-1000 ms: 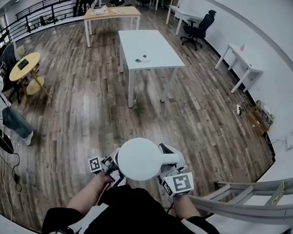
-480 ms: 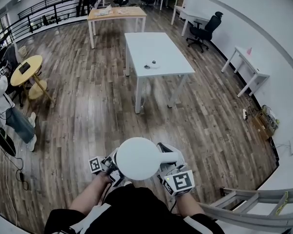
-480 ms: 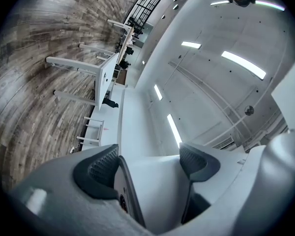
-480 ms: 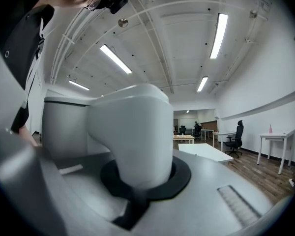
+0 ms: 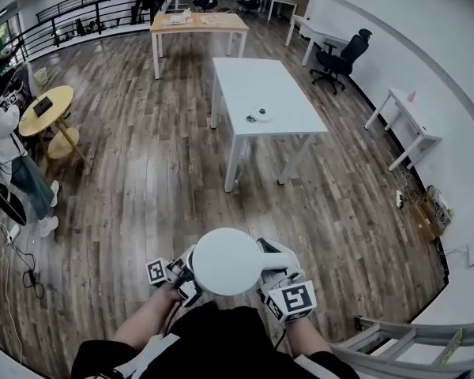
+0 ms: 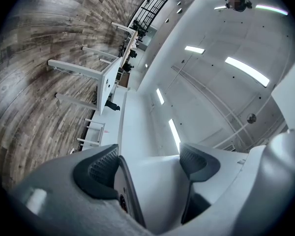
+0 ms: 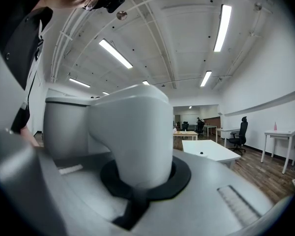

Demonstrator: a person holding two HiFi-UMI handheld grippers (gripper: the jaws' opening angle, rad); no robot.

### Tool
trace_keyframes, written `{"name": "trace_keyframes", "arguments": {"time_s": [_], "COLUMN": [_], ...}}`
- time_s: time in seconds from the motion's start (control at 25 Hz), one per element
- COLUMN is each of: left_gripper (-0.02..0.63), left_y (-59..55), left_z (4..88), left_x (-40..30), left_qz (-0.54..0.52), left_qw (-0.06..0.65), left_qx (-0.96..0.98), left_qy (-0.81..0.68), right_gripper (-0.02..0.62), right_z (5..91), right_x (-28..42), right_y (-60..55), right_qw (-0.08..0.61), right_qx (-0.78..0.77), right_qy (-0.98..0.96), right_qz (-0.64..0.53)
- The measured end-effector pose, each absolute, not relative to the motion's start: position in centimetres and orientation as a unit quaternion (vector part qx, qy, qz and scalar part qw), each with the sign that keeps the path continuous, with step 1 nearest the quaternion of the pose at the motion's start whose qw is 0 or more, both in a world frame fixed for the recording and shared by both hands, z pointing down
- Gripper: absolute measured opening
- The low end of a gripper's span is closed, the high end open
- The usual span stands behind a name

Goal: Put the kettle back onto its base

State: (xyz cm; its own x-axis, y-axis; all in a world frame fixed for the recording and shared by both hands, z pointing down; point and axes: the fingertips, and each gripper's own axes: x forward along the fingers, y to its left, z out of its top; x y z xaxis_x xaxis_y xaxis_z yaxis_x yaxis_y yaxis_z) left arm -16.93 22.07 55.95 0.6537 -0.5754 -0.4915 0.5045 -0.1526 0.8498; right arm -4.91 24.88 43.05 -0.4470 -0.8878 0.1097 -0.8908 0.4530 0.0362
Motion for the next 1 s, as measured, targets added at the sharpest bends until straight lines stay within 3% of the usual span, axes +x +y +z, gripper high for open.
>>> {"name": "trace_keyframes", "arguments": {"time_s": [0.52, 1.0], "left_gripper": [0.388, 0.388], "left_y": [15.3, 7.0], "left_z": [55.7, 54.6], "left_x": [-17.6, -12.4], "left_qz": [-0.447, -0.453], "left_qw": [0.622, 0.609], "left_qx": [0.641, 0.649], "left_qy": [-0.054, -0.062], "right_gripper": [0.006, 0.006], "right_z": [43.0, 42.0], "right_x": [-5.4, 0.1], "right_y": [17.3, 8.9], "right_qw": [0.050, 0.037], "right_qx": [0.472, 0.466], "right_qy": [-0.880, -0.884], "right_qz": [0.000, -0.007]}}
